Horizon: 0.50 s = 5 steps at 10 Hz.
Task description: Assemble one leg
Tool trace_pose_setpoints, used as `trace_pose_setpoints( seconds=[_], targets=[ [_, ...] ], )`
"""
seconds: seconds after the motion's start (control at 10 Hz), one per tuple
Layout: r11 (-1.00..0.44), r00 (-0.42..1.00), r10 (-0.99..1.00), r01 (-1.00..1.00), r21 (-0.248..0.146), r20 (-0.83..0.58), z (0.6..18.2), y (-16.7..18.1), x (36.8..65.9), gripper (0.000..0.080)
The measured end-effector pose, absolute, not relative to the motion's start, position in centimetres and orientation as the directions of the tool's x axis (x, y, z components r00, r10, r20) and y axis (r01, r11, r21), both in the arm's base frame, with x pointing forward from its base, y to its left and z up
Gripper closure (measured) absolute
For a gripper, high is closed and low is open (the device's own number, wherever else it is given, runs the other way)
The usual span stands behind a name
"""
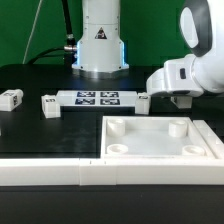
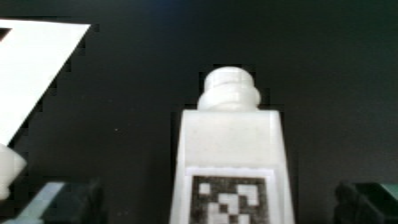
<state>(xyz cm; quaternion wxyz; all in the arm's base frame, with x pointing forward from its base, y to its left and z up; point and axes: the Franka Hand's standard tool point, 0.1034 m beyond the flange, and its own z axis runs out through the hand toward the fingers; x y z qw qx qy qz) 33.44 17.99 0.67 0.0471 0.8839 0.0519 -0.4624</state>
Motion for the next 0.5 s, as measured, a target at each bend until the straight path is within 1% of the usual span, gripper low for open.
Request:
trace_pose_setpoints(
  seconds=[0.1,0.2,0.3,0.4,0.5],
  targets=[
    [-0.99,0.567,0.048,0.135,0.035,-0.822,0.67,18.0,33.44,0.015],
    [-0.99,0.567,0.048,0.135,0.035,-0.822,0.67,18.0,33.44,0.0276],
    [-0.99,0.567,0.048,0.135,0.035,-0.822,0.66,18.0,33.44,0.0276],
    [-0.99,0.567,0.048,0.135,0.035,-0.822,0.67,18.0,33.44,0.0414],
    [-0.99,0.567,0.048,0.135,0.035,-0.822,0.66,18.0,33.44,0.0515]
  ],
)
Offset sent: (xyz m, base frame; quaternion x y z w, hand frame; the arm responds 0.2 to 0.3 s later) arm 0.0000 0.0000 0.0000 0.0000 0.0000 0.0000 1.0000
